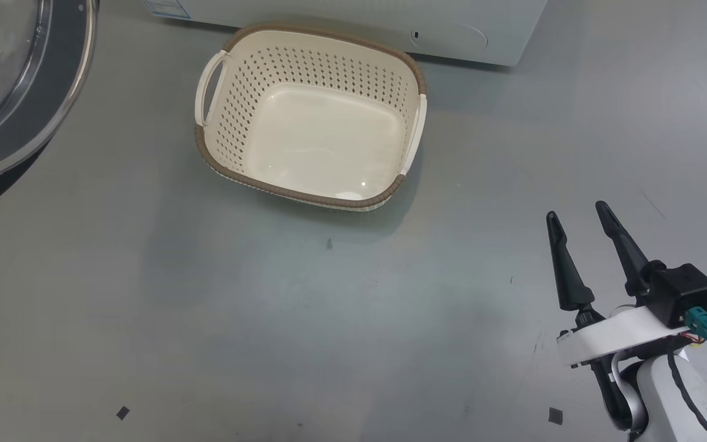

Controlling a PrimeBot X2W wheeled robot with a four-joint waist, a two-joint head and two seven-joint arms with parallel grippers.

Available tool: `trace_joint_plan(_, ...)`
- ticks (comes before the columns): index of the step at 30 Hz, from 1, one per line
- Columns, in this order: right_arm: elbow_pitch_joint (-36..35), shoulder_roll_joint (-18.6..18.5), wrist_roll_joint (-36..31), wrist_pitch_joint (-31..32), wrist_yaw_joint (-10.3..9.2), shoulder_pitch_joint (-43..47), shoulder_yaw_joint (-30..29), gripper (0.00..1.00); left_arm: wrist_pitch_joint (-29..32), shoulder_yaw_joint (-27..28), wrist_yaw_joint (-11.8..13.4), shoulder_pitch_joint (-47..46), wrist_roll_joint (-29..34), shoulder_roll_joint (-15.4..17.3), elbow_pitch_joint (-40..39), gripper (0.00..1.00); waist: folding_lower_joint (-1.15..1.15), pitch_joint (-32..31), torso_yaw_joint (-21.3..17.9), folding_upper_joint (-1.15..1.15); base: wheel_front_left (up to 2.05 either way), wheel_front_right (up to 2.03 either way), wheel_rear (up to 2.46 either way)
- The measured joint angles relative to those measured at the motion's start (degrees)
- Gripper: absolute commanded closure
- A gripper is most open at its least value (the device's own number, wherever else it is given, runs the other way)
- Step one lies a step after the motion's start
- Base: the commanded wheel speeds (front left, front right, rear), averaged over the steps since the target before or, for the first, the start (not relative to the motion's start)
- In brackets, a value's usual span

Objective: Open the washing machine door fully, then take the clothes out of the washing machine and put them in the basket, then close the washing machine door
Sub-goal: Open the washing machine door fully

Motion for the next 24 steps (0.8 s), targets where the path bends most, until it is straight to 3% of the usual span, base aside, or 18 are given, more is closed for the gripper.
trace_joint_plan(13, 0.4, -0.5, 0.0, 0.2, 0.0, -0.8, -0.4, 0.0, -0.1, -0.3, -2.0, -2.2, 0.1, 0.9, 4.8, 1.0, 0.0, 1.7, -0.1, 0.0, 0.0, 0.0, 0.0)
trace_joint_plan(24, 3.0, 0.2, 0.2, -0.3, 0.01, -0.9, -0.4, 0.0, -0.8, -3.6, -3.6, -2.2, 2.7, 0.0, 7.1, 1.0, 0.0, -1.7, 0.2, 0.0, 0.0, 0.0, 0.0)
